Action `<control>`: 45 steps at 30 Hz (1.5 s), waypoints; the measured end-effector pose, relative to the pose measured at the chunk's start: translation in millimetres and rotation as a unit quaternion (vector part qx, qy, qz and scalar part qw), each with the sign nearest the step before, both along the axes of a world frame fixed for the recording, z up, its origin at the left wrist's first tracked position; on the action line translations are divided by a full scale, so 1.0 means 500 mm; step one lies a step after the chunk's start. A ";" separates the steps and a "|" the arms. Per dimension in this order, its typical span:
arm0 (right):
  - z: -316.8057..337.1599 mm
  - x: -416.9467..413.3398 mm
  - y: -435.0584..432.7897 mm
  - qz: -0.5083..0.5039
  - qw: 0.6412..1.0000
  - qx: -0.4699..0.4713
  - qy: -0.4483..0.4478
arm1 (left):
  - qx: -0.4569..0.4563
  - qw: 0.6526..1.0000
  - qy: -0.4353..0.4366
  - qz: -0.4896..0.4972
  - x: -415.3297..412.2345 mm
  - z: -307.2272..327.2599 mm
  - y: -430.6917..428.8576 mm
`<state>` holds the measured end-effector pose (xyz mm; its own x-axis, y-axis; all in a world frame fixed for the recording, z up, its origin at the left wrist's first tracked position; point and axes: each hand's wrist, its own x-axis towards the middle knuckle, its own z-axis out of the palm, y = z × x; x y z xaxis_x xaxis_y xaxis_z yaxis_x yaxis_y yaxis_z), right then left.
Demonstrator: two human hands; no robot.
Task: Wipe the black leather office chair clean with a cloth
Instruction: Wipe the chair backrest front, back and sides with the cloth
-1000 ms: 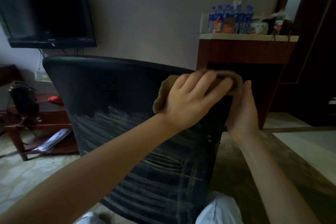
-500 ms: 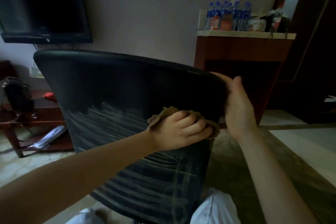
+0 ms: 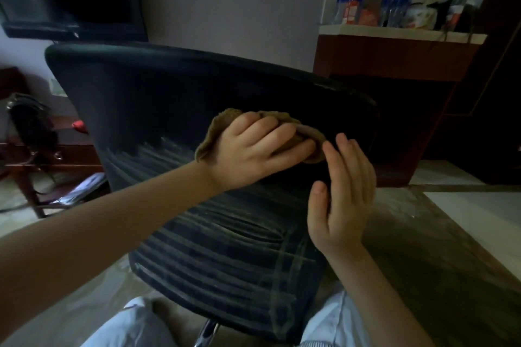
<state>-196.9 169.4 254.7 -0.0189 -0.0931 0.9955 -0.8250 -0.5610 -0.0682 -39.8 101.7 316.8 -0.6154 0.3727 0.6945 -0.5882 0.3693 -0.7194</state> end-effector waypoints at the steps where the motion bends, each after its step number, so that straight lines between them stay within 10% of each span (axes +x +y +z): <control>1: -0.006 0.004 -0.011 -0.007 1.000 0.011 0.000 | 0.007 1.000 0.011 -0.003 -0.001 -0.008 -0.003; 15: -0.034 -0.055 -0.117 -0.116 0.990 -0.070 0.050 | 0.072 0.989 -0.129 0.028 0.032 -0.209 -0.040; 25: -0.052 -0.047 -0.102 -0.115 0.992 -0.040 0.031 | 0.016 0.999 0.027 0.032 0.032 0.007 -0.018; 45: -0.061 -0.073 -0.222 -0.092 0.991 -0.092 0.027 | 0.099 0.988 -0.087 0.081 0.027 -0.227 -0.048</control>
